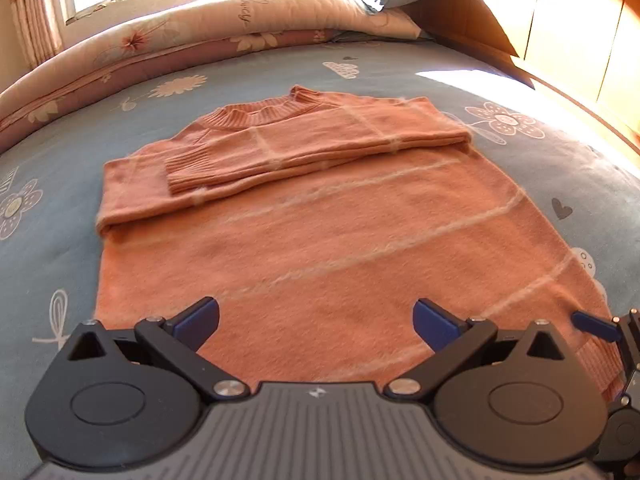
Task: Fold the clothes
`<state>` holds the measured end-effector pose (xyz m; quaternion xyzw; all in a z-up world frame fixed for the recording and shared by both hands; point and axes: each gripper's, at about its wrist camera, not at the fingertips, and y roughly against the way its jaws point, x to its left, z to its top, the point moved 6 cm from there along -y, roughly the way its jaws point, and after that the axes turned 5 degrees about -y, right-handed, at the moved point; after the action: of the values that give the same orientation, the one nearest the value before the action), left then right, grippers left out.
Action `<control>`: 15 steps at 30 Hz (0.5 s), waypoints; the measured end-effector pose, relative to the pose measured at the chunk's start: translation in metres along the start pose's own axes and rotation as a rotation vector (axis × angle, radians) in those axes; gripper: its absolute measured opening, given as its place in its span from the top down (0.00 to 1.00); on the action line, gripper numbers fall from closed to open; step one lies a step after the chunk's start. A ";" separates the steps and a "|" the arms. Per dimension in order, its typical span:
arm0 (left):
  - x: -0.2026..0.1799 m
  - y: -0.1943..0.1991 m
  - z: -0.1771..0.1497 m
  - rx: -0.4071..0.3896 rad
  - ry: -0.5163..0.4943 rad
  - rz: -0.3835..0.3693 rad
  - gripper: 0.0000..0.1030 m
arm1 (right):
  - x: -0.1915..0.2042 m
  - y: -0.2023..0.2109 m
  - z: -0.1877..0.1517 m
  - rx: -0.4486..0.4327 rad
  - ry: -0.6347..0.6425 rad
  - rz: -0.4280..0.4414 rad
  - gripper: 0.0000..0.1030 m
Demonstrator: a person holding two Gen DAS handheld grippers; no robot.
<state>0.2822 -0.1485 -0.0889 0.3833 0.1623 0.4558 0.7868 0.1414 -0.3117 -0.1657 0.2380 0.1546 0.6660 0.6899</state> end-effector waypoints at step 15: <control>-0.139 -0.151 0.116 0.137 -0.136 -0.151 0.01 | -0.006 0.004 -0.001 0.027 0.022 0.069 0.00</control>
<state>0.3674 -0.3622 -0.1395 0.4529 0.1677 0.3559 0.8001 0.1368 -0.3179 -0.1648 0.2449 0.1628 0.6900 0.6614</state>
